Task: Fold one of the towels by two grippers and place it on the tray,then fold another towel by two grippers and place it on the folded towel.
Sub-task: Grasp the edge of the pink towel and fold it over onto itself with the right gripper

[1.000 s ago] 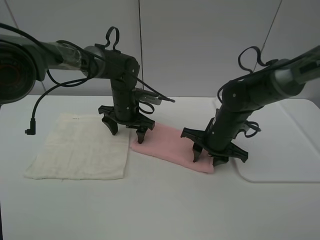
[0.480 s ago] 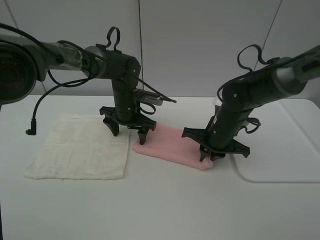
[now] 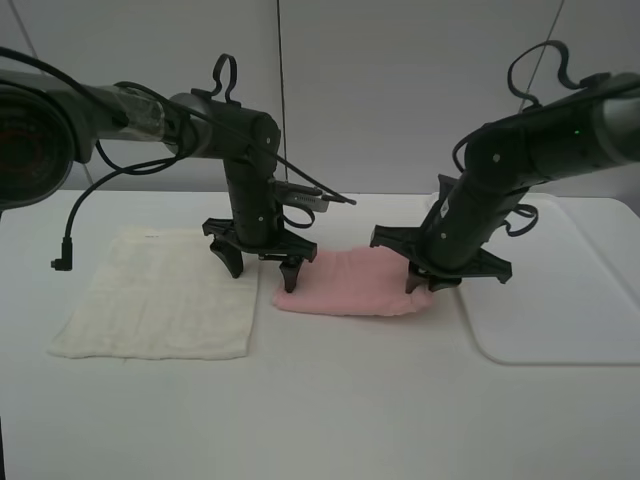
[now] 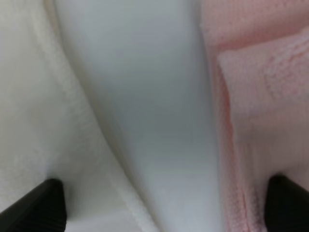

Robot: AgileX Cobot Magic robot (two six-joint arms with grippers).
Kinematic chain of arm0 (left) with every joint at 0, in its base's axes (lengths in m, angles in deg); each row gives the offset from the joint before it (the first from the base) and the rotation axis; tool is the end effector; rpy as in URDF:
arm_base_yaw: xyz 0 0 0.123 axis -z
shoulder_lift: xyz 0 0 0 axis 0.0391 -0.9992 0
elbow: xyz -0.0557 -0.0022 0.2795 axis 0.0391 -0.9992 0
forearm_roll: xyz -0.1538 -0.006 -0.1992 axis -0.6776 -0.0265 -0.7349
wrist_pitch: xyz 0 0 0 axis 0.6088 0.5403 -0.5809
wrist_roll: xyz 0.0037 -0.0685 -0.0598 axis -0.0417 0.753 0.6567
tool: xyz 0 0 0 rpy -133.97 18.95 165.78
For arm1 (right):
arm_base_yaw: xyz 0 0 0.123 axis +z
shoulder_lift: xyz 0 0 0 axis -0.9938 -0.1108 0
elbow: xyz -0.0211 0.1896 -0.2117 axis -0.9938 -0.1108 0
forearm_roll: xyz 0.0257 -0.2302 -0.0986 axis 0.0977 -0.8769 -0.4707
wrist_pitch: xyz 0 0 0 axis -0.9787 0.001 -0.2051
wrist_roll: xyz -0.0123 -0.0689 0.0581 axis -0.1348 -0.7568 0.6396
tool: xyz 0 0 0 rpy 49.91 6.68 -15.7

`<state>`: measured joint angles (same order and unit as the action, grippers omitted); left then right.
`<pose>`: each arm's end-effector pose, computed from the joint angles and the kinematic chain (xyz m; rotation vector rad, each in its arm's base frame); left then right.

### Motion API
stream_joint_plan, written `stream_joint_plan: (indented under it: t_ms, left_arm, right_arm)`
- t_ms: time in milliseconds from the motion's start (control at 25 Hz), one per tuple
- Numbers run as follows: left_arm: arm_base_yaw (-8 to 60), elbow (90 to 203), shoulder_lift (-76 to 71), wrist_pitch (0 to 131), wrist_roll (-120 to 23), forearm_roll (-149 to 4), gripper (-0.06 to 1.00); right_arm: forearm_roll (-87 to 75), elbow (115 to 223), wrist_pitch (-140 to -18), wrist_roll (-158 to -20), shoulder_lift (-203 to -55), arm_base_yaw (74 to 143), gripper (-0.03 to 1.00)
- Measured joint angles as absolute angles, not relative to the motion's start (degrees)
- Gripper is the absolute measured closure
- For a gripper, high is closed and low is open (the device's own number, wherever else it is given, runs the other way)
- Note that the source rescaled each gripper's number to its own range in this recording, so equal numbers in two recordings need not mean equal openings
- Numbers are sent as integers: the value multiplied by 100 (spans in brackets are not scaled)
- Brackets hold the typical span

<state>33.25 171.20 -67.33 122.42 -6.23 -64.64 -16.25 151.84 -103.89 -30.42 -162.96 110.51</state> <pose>0.3966 -0.2476 0.0898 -0.5505 -3.0680 0.1321 0.3172 0.1579 0.1527 0.1613 2.8688 0.1737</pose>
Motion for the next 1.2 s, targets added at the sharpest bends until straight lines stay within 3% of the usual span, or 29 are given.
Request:
stream_joint_plan:
  t_ms: [520, 1200]
  left_arm:
    - [3320, 17120, -6742, 12242, -727, -6684, -6]
    - [3360, 17429, -6781, 12445, -842, -6939, -6]
  right_arm:
    - [608, 15394, -9784, -5010, -16315, 11056, 95]
    - [2110, 15394, -9443, -6392, -16680, 11218, 95]
